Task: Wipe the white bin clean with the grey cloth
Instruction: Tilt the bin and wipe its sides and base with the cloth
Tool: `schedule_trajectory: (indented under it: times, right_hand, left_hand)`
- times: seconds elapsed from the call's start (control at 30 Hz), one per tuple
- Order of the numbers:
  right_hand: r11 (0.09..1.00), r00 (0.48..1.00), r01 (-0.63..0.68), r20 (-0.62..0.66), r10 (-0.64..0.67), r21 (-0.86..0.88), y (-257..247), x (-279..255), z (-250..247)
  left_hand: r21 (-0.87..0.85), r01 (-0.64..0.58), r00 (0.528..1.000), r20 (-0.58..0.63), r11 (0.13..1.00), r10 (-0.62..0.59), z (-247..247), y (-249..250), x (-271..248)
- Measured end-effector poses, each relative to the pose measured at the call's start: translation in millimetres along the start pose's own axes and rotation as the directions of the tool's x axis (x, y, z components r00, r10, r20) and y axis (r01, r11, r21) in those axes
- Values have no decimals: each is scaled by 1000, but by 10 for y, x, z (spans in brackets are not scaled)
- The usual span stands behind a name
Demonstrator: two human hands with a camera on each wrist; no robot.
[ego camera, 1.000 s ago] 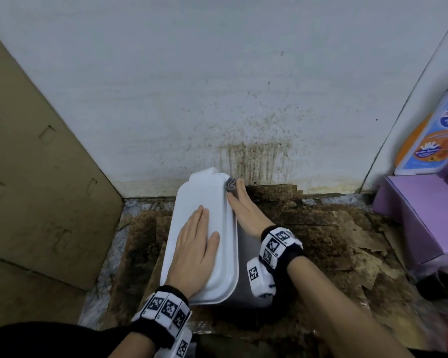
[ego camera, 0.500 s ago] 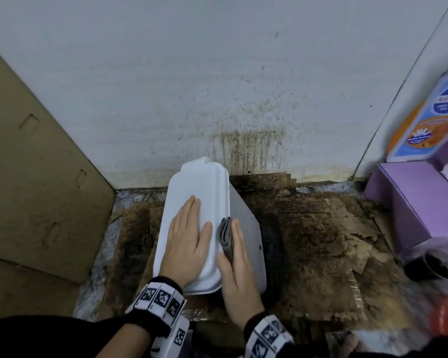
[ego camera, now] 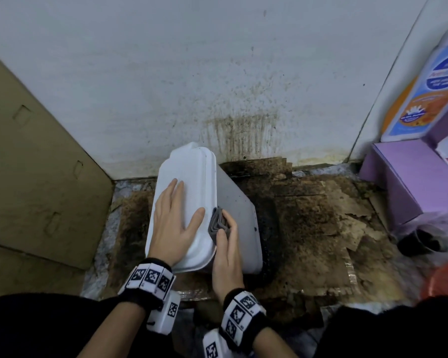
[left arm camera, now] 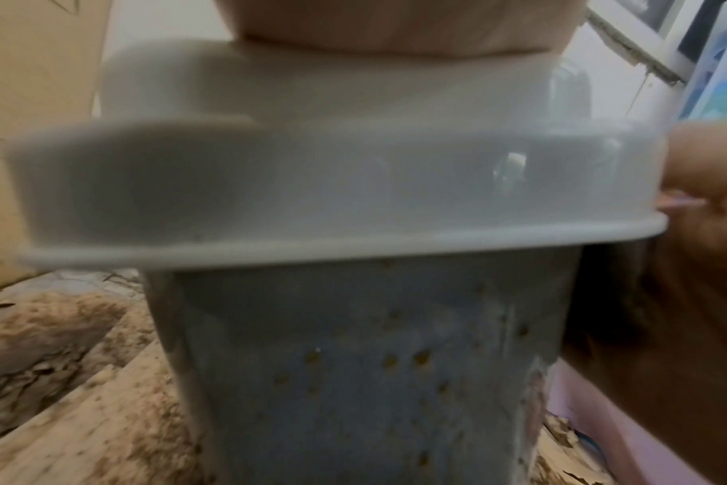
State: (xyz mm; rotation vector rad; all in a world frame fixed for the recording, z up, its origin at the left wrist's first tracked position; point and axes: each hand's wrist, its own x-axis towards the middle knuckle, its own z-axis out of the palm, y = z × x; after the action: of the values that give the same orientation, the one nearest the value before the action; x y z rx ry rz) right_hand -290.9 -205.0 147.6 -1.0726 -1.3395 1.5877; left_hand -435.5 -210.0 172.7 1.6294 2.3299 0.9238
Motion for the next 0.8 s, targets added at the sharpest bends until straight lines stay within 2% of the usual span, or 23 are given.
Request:
schedule_trajectory:
  times: [0.13,0.3,0.4,0.5,0.57,0.63,0.73,0.8]
  right_hand:
    - [999,999,-30,22,31,-34,161,19,-45]
    - [988,996,14,85,-1,-154,280,103,-4]
    - [967,992,72,117,-45,-243,373,185,-28]
    - [940,990,96,131,-55,-328,583,304,-134]
    - [919,993,54,117,-9,-391,794,386,-260]
    - [896,992,-46,82,91,-442,1022,460,-407]
    - [877,965,-233,13,263,-419,1214,577,-546]
    - [878,955,-281,-21,297,-387,1231,611,-544]
  left_hand:
    - [-66,45,998,56,997,-41,-49,-58,-16]
    - [-79,77,995,70,994,-72,-119,-84,33]
    - [-185,157,987,67,970,-147,-104,-59,50]
    - [-140,128,992,36,982,-124,-69,-65,32]
    - [-126,133,991,31,983,-130,-70,-80,24]
    - [-153,152,988,42,976,-147,-83,-104,12]
    - [-172,146,989,40,974,-142,-92,-123,18]
    - [-160,142,990,35,977,-139,-80,-133,21]
